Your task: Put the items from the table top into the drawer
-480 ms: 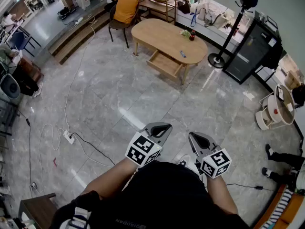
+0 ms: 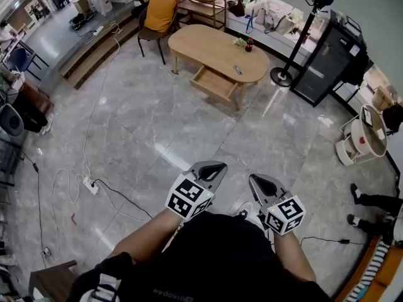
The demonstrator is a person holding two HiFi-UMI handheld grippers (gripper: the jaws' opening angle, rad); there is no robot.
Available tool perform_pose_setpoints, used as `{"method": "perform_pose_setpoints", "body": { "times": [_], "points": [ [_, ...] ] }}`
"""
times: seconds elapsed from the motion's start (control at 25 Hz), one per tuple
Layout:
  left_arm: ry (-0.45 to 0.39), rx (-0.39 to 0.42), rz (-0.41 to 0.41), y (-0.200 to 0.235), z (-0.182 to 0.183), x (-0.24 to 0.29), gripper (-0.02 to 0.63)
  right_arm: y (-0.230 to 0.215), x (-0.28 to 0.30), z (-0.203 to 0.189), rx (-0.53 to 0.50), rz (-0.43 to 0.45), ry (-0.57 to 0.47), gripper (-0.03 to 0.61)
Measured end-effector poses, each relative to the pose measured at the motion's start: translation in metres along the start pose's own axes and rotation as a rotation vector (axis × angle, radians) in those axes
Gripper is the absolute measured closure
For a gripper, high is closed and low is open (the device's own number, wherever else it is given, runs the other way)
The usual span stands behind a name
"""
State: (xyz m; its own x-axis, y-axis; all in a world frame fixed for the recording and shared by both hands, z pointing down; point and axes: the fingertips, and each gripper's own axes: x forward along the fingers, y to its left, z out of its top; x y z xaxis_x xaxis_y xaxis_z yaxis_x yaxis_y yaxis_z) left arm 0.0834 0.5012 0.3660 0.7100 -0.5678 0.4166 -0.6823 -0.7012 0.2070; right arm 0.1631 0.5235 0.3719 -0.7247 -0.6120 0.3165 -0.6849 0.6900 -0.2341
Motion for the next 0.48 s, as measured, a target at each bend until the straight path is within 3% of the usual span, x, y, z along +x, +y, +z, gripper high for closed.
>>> {"method": "perform_pose_setpoints", "body": {
  "times": [0.32, 0.48],
  "points": [
    [0.019, -0.001, -0.021, 0.016, -0.017, -0.021, 0.612, 0.02, 0.026, -0.011, -0.01, -0.048, 0.047, 0.574],
    [0.035, -0.027, 0.002, 0.037, -0.038, -0.037, 0.612, 0.042, 0.047, -0.023, -0.016, -0.014, 0.094, 0.574]
  ]
}}
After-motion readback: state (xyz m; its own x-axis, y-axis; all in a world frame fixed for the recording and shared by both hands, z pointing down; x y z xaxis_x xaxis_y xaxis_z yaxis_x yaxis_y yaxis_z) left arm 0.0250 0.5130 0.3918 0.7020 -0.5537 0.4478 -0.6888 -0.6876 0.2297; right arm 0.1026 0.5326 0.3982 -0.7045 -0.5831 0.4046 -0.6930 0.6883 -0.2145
